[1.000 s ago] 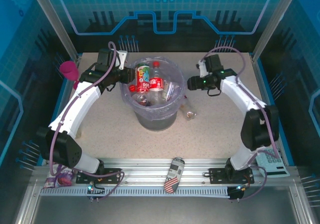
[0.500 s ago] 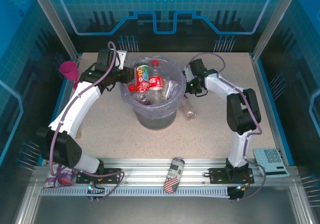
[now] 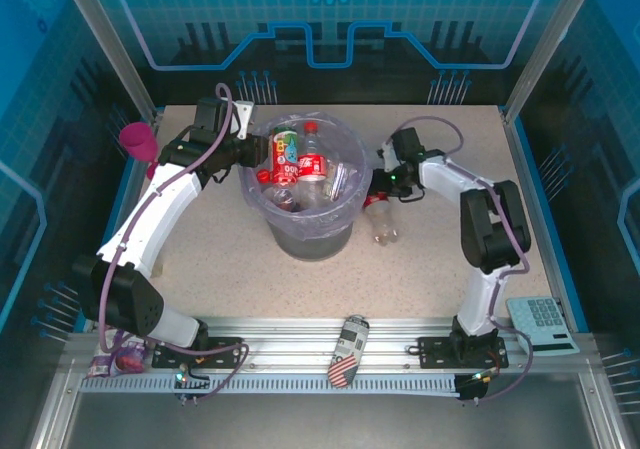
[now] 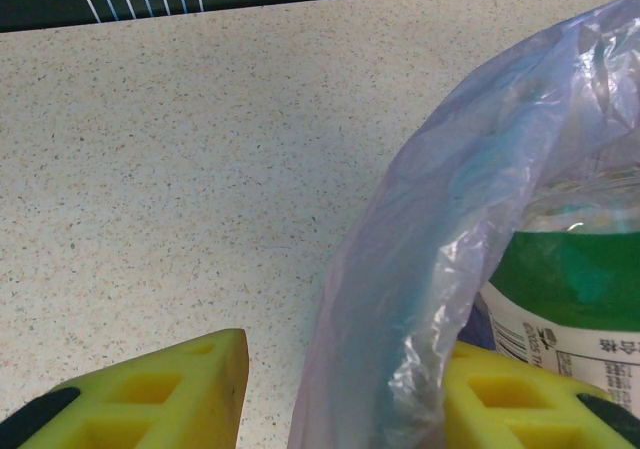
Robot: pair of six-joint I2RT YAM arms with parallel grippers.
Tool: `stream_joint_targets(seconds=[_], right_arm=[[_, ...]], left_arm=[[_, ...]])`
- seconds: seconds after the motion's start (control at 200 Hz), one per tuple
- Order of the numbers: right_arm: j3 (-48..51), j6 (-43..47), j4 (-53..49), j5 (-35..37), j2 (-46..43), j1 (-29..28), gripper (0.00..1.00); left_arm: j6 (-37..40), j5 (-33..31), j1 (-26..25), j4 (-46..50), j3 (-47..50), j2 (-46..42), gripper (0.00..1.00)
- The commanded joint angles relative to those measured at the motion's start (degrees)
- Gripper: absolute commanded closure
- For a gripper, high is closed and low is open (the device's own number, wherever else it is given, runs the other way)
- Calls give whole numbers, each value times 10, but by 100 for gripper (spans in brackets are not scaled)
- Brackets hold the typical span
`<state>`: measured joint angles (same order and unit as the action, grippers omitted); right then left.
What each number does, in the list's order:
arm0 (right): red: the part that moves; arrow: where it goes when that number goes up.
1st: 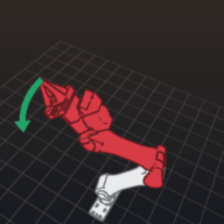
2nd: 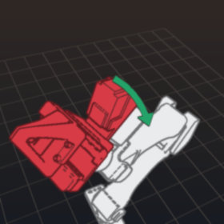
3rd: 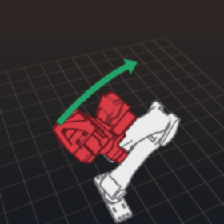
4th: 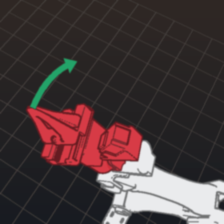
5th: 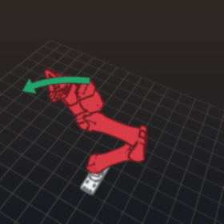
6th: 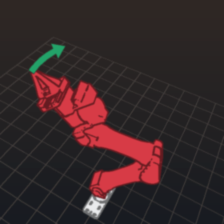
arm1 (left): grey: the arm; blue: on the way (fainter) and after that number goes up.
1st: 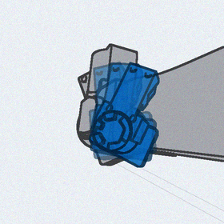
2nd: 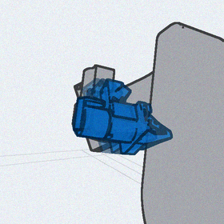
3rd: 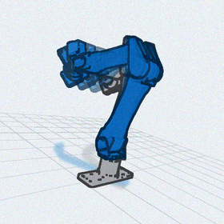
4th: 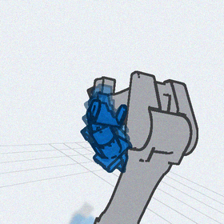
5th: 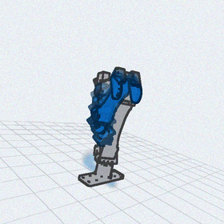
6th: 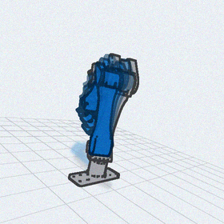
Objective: Put the plastic bottles in the bin
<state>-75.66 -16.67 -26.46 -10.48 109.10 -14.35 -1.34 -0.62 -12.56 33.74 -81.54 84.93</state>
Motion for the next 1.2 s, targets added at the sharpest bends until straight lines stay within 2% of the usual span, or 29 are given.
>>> stream_joint_targets(seconds=[0.0,0.14,0.305,0.4,0.535,0.805,1.066,1.196], right_arm=[[50,-14,-2,32,-53,28,32],[104,-24,2,44,-111,52,30],[100,-10,-35,63,-130,64,10],[78,-5,-58,62,-111,66,8],[56,-5,-82,57,-76,65,10],[39,4,-95,96,-38,62,15],[53,-3,-72,79,-57,67,33],[63,-5,-66,75,-81,72,36]], left_arm=[[13,-22,-1,81,43,46,54],[14,-21,-2,81,43,48,54],[13,-18,-1,81,43,48,54],[13,-18,-1,81,42,48,54],[13,-19,-2,81,43,48,54],[13,-18,-2,81,43,49,54],[13,-20,-2,81,44,47,54],[13,-18,-2,80,43,48,54]])
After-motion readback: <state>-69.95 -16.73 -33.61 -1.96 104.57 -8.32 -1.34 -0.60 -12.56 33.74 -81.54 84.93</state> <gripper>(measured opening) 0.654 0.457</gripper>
